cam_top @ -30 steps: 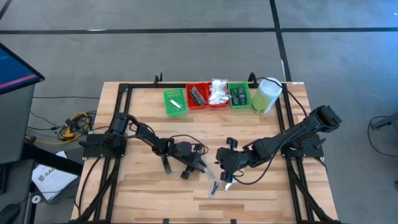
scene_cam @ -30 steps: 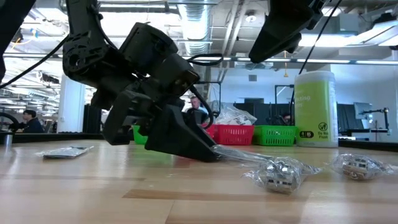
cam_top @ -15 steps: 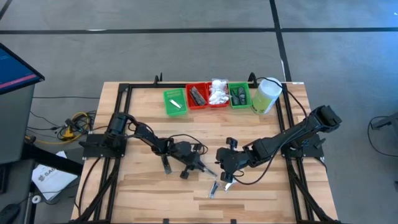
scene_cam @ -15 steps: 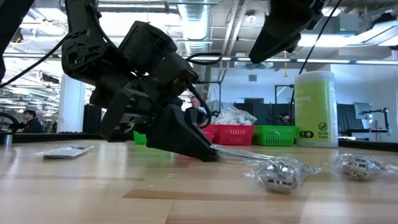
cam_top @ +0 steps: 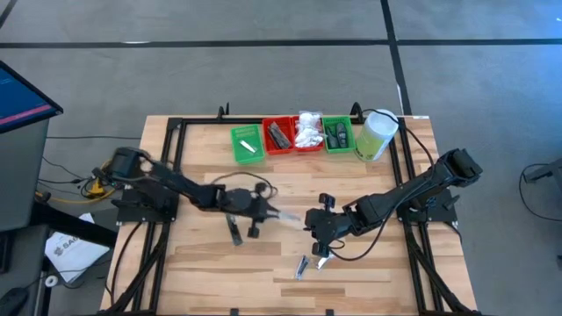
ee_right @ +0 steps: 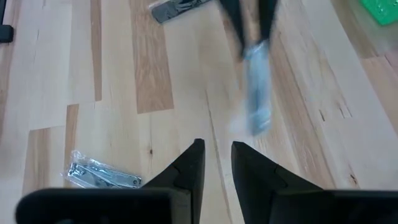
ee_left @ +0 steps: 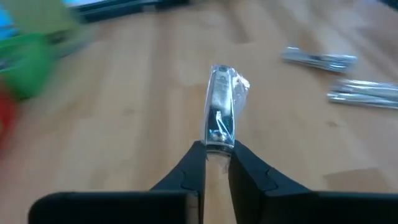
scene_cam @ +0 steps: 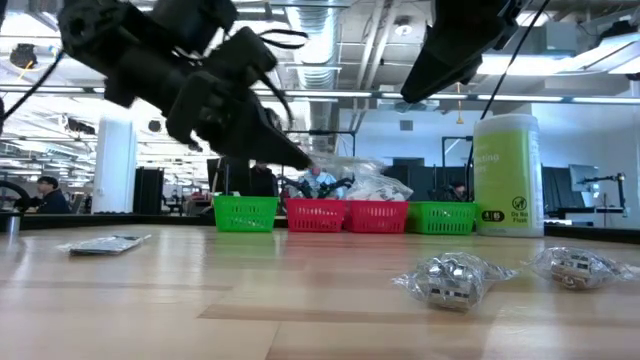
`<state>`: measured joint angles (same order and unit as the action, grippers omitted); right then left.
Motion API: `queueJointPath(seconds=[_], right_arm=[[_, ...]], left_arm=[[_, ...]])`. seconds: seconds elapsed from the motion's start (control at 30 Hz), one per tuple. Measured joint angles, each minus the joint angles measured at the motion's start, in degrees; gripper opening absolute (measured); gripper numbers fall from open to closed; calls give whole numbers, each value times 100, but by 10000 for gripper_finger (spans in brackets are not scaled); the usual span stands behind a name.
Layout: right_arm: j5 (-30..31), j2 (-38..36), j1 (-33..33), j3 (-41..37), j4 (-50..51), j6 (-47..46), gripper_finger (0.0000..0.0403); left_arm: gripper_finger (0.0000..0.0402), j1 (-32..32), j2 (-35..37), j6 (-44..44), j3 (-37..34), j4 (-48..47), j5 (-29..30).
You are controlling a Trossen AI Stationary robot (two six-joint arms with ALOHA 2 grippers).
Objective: Pick & Place Travel size toiletries
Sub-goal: Put the silver nail cutter into the left green bin
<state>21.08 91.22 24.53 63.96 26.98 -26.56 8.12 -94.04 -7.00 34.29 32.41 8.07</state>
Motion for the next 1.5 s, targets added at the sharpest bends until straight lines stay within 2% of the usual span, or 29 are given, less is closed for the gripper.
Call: queueJointPath(seconds=[0.27,0.4,0.67,0.77,1.07,1.27,1.5], right_arm=[[1,0,-69,0,-24,44,71],[6,0,-71,0,-60,163,71],[6,0,-69,0,-87,168,71],[8,0,-69,0,-90,168,71],[7,0,-69,0,-92,168,71],[6,0,-69,0,-92,168,71],[6,0,-69,0,-94,166,71]], left_arm=[[36,-434,1439,757,-903,-225,1530],[37,-793,1946,1111,-1322,-279,1916],[36,-1711,2243,1819,-1770,-355,2107],[41,-1983,2227,1859,-1804,-359,2313],[54,-2680,2190,1969,-1807,-389,2331],[84,-2822,2190,1971,-1807,-335,2057],[93,-2821,2190,1953,-1807,-263,2055]])
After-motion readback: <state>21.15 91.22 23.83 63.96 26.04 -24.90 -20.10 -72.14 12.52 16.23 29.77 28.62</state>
